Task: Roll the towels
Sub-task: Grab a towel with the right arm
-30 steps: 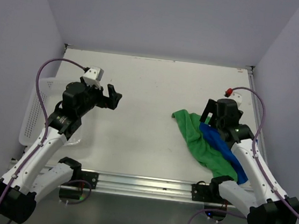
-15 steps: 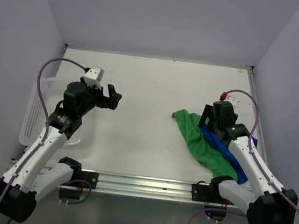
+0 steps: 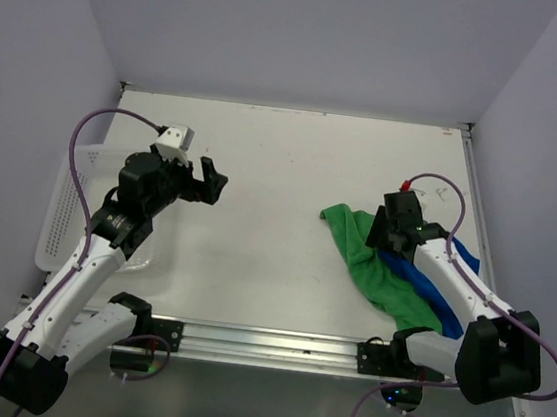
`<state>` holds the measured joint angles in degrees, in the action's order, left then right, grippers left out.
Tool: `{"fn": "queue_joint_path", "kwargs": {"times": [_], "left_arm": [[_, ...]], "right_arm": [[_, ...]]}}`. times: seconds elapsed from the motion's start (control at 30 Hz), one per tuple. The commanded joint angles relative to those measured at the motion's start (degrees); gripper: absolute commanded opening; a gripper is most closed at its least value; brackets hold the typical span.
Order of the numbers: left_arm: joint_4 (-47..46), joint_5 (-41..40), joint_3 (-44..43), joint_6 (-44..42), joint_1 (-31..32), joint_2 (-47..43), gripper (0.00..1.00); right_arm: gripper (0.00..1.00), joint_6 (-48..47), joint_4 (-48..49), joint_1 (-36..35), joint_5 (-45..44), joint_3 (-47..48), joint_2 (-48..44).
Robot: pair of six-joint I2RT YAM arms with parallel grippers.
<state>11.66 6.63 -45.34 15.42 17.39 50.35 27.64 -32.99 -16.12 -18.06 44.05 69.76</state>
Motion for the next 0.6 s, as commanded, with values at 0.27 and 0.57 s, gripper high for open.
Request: {"fn": "queue_joint_path", "kwargs": {"times": [0.27, 0.57], "left_arm": [[-0.59, 1.72, -1.24, 0.84, 0.1, -0.16, 1.0], [-0.76, 2.16, -1.15, 1.02, 0.1, -0.16, 1.0]], "right_arm": [[0.18, 2.42, 1.36, 0.3, -3.73, -1.43, 4.25], [0.0, 2.16, -10.48, 1.61, -13.82, 11.12, -3.47]]}}
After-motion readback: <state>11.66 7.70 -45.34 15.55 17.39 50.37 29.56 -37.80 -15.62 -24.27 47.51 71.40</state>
